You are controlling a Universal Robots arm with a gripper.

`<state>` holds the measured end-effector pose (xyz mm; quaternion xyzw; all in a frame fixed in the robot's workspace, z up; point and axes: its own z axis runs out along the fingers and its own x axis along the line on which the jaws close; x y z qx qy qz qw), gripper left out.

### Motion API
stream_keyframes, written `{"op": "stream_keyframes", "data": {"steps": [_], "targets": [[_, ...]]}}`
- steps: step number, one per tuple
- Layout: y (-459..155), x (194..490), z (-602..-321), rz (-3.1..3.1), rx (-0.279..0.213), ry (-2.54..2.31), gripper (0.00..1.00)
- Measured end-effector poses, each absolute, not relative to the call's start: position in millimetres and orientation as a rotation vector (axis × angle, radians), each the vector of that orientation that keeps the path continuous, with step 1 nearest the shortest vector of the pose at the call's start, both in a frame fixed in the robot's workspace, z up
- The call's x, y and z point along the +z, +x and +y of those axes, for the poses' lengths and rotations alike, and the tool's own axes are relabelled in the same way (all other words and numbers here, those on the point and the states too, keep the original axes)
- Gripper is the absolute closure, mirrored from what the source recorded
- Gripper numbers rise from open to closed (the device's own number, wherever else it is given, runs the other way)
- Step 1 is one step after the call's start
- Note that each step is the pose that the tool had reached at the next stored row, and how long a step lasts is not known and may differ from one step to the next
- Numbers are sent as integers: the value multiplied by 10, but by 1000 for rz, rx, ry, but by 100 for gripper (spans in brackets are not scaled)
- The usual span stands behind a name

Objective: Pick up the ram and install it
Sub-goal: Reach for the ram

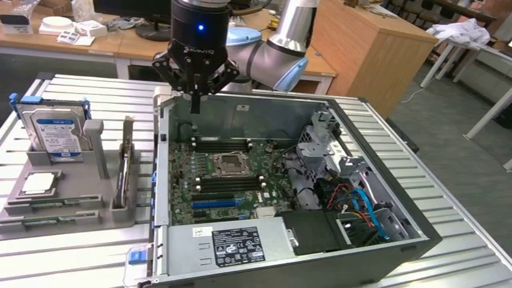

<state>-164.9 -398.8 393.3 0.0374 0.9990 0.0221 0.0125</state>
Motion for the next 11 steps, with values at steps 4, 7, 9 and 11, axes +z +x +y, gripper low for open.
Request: {"op": "stream_keyframes", "data": {"steps": [4, 7, 9, 11], "targets": [[-1687, 3933, -3988, 3114, 69, 117, 89], [-1714, 3933, -3988, 3114, 69, 117, 89], [-1732, 3933, -3988, 3114, 69, 117, 89], [-1752, 3933, -3988, 3114, 69, 117, 89]]}}
